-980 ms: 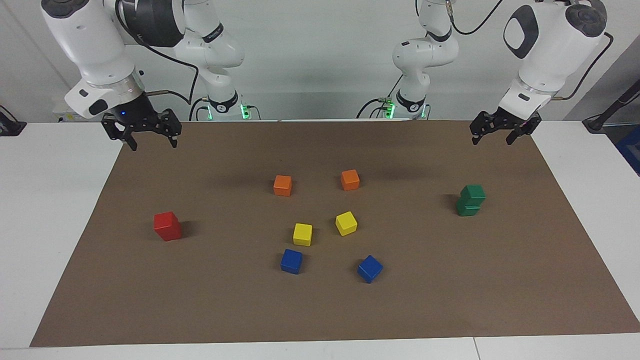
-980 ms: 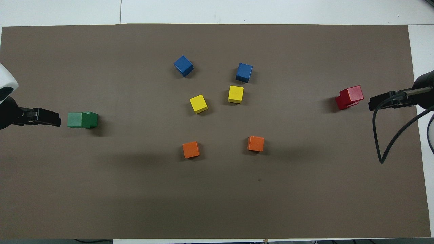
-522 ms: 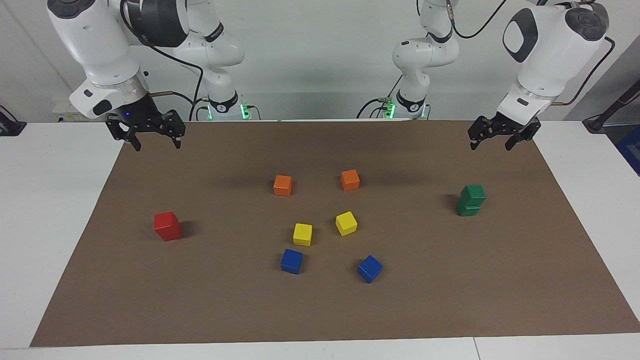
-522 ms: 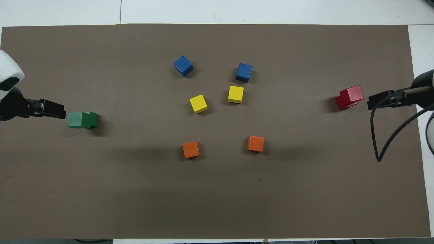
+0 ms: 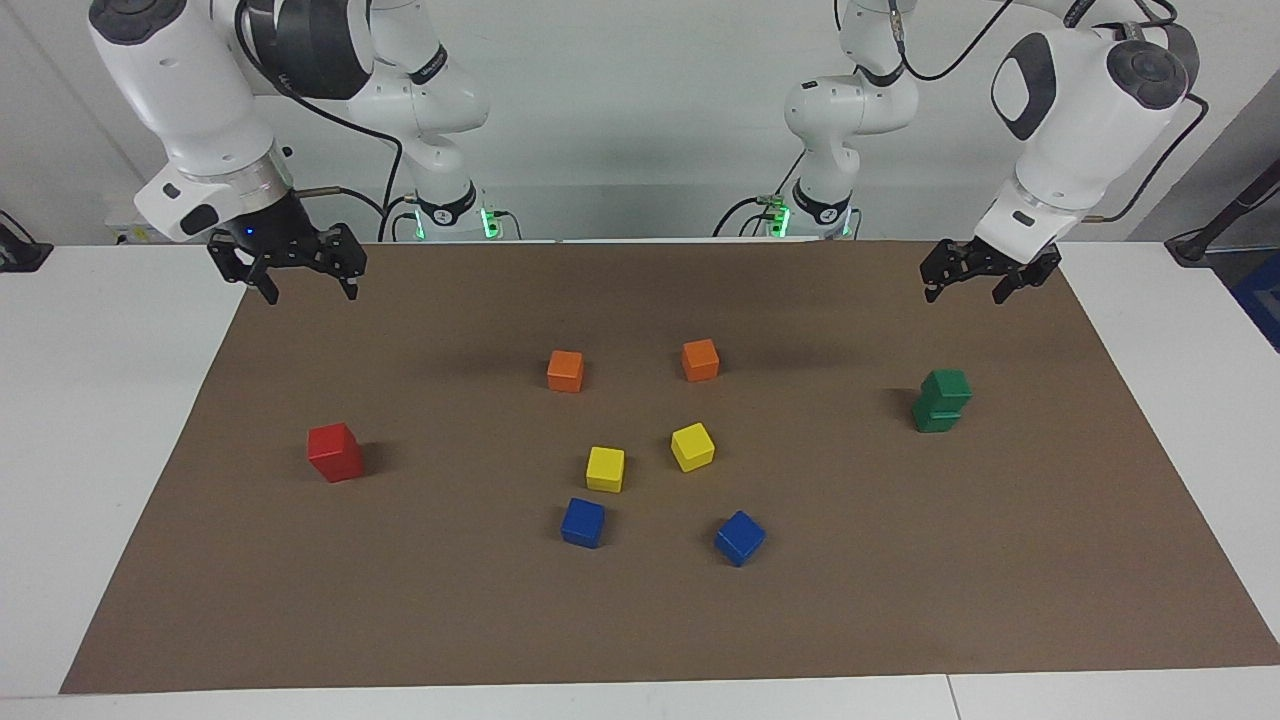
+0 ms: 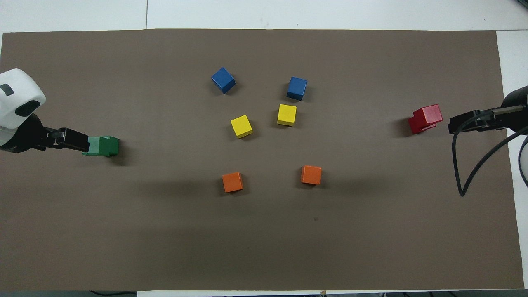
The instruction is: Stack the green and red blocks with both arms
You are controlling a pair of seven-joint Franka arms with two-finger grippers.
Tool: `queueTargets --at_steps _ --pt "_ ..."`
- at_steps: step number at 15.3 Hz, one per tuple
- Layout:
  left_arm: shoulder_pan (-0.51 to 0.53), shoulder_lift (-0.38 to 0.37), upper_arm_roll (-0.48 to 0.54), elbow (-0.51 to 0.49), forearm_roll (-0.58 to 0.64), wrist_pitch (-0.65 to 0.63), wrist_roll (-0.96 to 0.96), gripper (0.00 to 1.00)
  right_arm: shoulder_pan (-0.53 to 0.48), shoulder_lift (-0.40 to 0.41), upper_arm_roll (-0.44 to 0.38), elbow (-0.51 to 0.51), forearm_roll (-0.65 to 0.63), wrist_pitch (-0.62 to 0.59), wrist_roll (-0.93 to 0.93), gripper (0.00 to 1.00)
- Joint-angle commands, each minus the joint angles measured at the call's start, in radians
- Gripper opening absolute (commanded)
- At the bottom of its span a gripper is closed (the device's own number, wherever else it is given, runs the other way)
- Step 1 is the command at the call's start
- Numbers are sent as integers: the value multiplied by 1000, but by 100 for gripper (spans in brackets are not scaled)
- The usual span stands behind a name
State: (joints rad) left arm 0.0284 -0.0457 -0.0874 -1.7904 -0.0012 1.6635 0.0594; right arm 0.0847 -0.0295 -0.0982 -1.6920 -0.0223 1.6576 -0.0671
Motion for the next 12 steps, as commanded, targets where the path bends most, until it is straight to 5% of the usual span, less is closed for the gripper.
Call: queueTargets --at_steps 1,12 --pt "-36 -28 23 -21 10 -2 -18 100 -19 -15 17 -20 -1 10 10 100" --pt "-70 -20 60 60 9 -56 -55 100 -22 -20 23 -28 1 8 16 100"
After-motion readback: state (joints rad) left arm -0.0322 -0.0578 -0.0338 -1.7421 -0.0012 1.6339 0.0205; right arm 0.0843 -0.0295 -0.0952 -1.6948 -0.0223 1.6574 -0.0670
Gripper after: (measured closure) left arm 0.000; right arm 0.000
